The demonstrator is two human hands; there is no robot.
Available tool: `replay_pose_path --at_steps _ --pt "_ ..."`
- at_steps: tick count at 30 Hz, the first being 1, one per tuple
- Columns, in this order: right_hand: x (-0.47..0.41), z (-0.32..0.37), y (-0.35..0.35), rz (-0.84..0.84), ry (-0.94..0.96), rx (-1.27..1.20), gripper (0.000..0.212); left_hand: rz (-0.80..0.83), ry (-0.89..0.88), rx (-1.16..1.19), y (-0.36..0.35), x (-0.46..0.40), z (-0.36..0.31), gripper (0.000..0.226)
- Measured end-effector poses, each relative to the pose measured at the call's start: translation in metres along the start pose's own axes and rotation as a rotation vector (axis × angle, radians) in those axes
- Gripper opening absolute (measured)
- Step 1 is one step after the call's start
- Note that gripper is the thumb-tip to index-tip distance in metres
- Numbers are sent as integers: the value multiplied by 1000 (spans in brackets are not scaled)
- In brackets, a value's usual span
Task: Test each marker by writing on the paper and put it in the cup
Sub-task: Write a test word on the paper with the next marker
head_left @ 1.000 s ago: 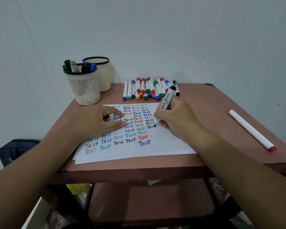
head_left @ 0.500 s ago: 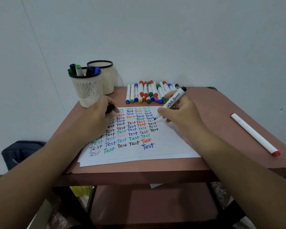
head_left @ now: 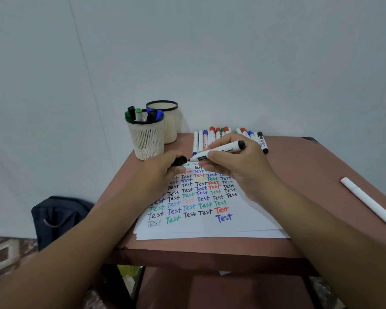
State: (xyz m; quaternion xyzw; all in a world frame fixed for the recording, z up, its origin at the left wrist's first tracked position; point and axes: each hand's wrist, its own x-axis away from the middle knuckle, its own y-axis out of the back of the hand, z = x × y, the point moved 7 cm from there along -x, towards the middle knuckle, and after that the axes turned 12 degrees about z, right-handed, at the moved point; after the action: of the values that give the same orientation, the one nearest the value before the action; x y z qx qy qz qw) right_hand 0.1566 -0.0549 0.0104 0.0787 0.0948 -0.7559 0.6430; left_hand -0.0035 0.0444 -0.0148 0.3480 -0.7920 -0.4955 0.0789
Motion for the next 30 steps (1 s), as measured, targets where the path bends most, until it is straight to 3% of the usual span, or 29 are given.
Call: replay_pose_path --at_steps 8,21,26,30 --pt "-10 -13 -10 49 -16 67 10 5 -127 -15 -1 -2 -5 6" --pt "-25 -20 -15 123 -62 152 12 -25 -100 -15 -2 0 5 14" --pt "-35 5 -1 131 -55 748 17 -1 -59 -17 -4 -6 4 12" --pt "-50 15 -13 259 48 1360 20 -32 -4 7 -3 -9 8 14"
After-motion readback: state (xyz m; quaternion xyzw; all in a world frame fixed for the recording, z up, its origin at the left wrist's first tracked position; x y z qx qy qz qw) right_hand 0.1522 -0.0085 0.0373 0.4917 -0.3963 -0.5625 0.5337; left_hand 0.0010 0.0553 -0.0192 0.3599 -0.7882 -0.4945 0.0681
